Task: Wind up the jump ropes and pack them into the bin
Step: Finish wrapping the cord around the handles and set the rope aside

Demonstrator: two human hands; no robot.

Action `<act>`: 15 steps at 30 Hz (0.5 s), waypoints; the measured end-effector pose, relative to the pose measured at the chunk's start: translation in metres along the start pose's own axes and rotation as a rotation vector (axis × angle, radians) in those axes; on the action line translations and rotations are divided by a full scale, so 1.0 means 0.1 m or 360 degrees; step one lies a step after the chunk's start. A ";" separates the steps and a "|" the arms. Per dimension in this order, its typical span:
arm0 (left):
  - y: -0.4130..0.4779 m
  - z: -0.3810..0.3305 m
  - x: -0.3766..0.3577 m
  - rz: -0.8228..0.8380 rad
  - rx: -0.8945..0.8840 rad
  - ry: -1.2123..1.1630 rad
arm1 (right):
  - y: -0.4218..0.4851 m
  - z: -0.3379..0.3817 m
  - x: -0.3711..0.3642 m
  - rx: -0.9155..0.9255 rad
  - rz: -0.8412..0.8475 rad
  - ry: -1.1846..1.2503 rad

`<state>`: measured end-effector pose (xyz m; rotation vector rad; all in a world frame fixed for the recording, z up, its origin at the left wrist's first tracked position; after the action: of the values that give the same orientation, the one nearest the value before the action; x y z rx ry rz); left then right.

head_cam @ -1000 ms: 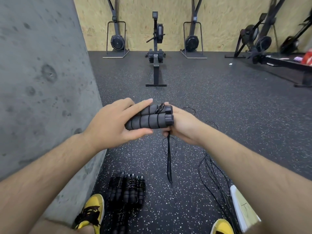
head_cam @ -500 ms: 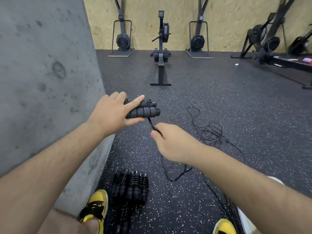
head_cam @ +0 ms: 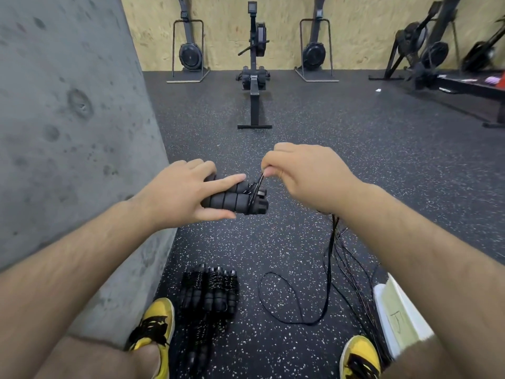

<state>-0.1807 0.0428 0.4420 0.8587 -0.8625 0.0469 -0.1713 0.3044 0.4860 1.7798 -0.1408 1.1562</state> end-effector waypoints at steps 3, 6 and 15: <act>0.05 -0.09 0.09 -0.0031 -0.0005 -0.0080 | -0.02 -0.07 -0.08 -0.0091 -0.0027 0.0151; 0.11 -0.19 0.22 -0.0072 0.0019 -0.0162 | -0.06 -0.13 -0.15 -0.0295 -0.0031 0.0346; 0.24 -0.27 0.30 -0.0241 0.0337 -0.0029 | -0.14 0.38 -0.53 -0.0936 0.0343 0.0901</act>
<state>-0.1515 0.0682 0.4687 1.1225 -0.8169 -0.0024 -0.1680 0.2624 0.4346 0.9017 -0.3025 1.5388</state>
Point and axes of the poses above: each hand's wrist, its own y-axis towards the middle knuckle, its own x-axis out of the back of the hand, z = x × y, the point moved 1 cm from there along y, towards the middle knuckle, and after that the axes turned 15 degrees about -z, right-handed, at the moved point
